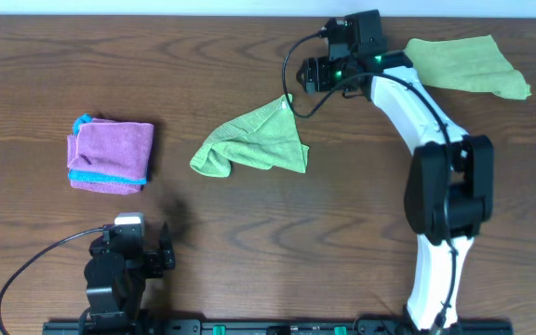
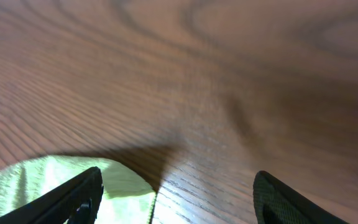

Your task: Fold the cloth

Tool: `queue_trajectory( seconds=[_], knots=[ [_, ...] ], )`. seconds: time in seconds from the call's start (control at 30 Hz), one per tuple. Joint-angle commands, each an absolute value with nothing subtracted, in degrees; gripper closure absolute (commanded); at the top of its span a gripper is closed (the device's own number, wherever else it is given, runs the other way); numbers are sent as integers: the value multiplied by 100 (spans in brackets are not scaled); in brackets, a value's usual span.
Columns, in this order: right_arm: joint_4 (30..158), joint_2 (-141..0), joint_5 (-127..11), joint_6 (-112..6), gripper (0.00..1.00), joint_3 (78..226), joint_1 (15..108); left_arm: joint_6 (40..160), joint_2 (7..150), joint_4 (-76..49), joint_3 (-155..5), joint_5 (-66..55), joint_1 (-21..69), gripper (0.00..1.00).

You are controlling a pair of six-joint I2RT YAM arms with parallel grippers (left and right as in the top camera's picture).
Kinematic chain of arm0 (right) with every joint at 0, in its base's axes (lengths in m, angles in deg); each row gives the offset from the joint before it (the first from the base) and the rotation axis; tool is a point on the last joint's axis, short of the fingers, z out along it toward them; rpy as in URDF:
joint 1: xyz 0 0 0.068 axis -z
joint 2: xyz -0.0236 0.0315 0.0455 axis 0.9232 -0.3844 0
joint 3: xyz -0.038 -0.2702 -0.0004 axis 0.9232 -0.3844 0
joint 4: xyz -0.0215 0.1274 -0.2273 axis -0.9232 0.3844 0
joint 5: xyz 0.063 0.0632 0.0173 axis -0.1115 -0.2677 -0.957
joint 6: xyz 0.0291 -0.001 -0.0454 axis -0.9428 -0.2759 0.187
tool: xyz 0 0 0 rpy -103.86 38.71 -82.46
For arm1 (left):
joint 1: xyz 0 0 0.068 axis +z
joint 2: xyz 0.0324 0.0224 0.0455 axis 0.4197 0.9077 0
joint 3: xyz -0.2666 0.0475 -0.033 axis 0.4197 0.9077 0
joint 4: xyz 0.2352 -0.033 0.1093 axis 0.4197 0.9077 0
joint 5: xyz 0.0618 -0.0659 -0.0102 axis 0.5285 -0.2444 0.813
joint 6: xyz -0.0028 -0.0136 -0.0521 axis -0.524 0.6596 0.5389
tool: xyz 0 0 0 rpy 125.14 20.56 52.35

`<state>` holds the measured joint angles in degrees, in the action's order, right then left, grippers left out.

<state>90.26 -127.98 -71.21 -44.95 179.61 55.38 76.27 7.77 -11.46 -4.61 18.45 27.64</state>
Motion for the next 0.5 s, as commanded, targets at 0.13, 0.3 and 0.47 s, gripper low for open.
queue_trajectory(
  seconds=[0.13,0.3,0.47],
  knots=[
    [8988,-13275,-7947,-4230,25,18038,5521,7673,740,-1131,-424,1928,2740,5],
    [8881,-13353,-7954,-4088,29,18038,5521,7673,740,-1131,-424,1928,2740,5],
    [8881,-13360,-8216,-3894,29,18040,5521,7670,740,-1131,-424,1930,2740,4]
  ],
)
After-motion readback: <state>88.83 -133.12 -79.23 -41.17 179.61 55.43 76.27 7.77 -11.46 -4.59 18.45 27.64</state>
